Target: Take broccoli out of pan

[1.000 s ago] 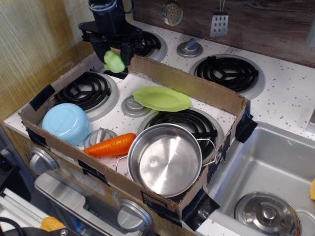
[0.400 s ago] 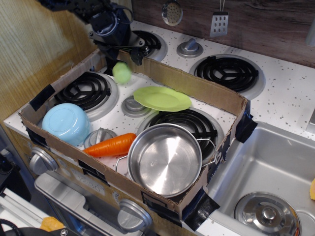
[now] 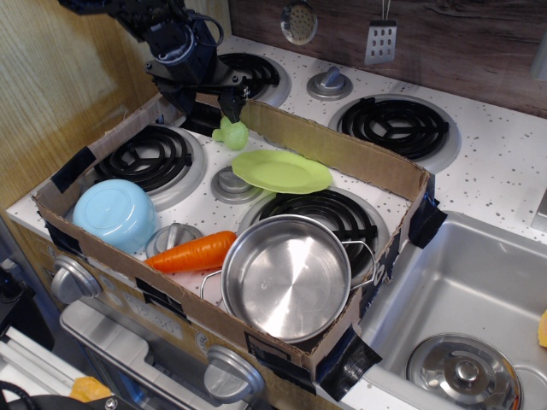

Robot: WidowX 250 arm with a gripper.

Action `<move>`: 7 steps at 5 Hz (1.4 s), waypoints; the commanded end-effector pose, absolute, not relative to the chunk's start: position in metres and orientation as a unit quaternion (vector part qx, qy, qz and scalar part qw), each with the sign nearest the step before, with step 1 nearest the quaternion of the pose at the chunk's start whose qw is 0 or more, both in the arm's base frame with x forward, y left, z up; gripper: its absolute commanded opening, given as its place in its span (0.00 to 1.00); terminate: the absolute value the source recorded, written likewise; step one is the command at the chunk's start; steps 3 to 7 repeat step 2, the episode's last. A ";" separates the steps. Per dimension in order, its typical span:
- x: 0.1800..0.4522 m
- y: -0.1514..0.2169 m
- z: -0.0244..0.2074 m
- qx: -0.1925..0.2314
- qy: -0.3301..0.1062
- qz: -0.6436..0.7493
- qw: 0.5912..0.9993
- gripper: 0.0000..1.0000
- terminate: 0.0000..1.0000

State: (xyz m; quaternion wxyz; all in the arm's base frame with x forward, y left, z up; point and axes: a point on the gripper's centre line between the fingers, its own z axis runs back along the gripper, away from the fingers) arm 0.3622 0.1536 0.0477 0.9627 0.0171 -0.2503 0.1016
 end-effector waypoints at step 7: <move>0.375 0.119 0.149 0.016 -0.225 0.136 0.965 1.00 1.00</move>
